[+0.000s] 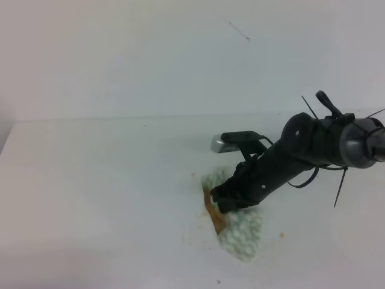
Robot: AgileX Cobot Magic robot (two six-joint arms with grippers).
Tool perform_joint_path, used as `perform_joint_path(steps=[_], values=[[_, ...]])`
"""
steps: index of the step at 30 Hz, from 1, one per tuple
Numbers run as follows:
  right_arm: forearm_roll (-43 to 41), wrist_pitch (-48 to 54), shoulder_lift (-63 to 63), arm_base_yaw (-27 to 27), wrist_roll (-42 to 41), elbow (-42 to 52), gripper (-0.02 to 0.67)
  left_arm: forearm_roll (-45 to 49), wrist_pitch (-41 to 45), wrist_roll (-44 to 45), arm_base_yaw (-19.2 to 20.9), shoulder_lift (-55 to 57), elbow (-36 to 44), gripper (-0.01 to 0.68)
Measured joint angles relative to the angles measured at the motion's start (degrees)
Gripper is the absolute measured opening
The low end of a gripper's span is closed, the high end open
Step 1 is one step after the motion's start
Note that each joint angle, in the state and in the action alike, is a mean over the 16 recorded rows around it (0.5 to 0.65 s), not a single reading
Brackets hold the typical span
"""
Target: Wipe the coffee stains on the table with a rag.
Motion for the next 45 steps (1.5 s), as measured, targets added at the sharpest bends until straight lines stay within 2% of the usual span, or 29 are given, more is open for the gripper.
perform_joint_path(steps=[6, 19, 26, 34, 45], values=[[0.0, -0.5, -0.1, 0.1, 0.8, 0.0, 0.004, 0.0, 0.0, 0.0, 0.0, 0.0, 0.0, 0.001], [6.9, 0.7, 0.0, 2.5, -5.3, 0.1, 0.006, 0.0, 0.0, 0.0, 0.0, 0.0, 0.0, 0.001], [7.3, 1.2, -2.3, -1.3, -6.6, 0.1, 0.009, 0.0, 0.0, 0.0, 0.0, 0.0, 0.0, 0.001], [4.0, 1.3, -9.5, -6.5, -8.6, 1.2, 0.011, 0.0, 0.0, 0.0, 0.0, 0.0, 0.0, 0.001], [2.7, -6.4, -22.2, -12.9, -12.5, 14.0, 0.011, 0.0, 0.0, 0.0, 0.0, 0.0, 0.0, 0.001]])
